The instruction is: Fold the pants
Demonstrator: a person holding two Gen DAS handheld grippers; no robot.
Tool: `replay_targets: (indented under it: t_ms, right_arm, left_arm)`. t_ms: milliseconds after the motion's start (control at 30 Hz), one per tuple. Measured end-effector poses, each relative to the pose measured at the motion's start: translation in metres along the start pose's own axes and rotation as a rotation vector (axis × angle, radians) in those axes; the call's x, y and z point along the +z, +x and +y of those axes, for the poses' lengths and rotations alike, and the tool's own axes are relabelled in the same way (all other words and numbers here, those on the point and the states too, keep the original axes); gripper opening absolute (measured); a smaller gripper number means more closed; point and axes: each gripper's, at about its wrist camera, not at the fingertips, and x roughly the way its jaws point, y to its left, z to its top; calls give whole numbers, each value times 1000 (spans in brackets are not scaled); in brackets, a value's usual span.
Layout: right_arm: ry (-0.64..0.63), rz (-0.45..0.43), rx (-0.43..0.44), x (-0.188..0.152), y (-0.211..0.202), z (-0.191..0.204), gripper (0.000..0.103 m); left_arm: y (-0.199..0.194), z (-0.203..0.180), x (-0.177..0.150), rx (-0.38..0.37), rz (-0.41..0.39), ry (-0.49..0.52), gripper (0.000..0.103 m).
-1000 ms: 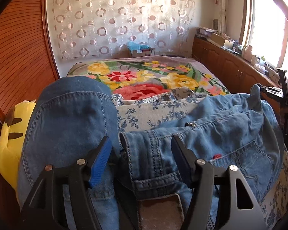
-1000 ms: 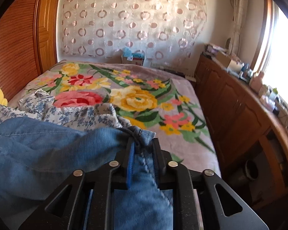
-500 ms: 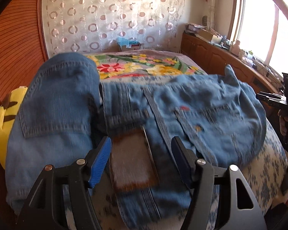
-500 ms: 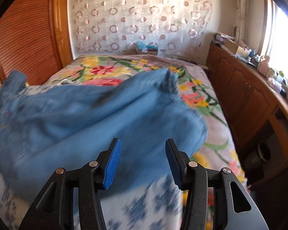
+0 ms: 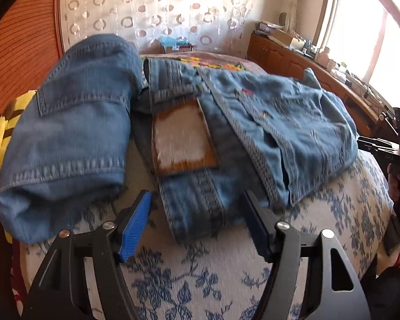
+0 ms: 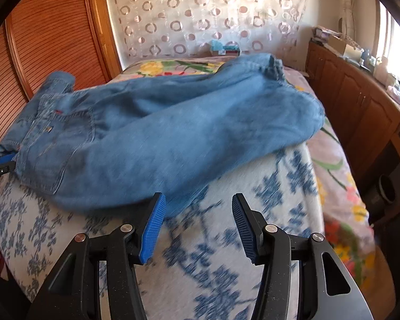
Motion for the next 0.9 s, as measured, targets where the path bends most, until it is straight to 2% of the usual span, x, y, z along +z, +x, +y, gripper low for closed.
replay_targets:
  t_ms: [100,367,433,533,567,600,667,700,733,900]
  right_arm:
    - [-3,12,16,-7,1,7,54]
    - [9,10,39,-5,15,21,54]
    - [17,7,49,-2,18,20,54]
    - [16,-2,60,3,24,23,53]
    - [16,-4,57,3,21,24,43]
    - [12,-6,65,3,23,25,28]
    - [14,-6,80,2,26,28,11]
    - [11,-7,84,2,28,30,6]
    - [6,-18,84,2,28,31,5]
    - [26,-109,104,1,6,32,3]
  left_arm:
    - [1,2,-5,-10,6,-7,78]
    - [5,4,-7,-15,4,-11,77]
    - [5,2,-6,-33,-7,1,64]
    - [6,-1,-4,-7,-16,15,47]
    - [3,-1,-3,-12,-28,14,41]
    - [1,0,-3,-30,-37,9,33]
    - [-3,-3,-3,-30,-44,19,27]
    - [-4,-6,-2,-17,-51,34,24]
    - [-6,-10,-1,-12,-56,49,18]
    - [-35,-19,12,3,-141,54,17]
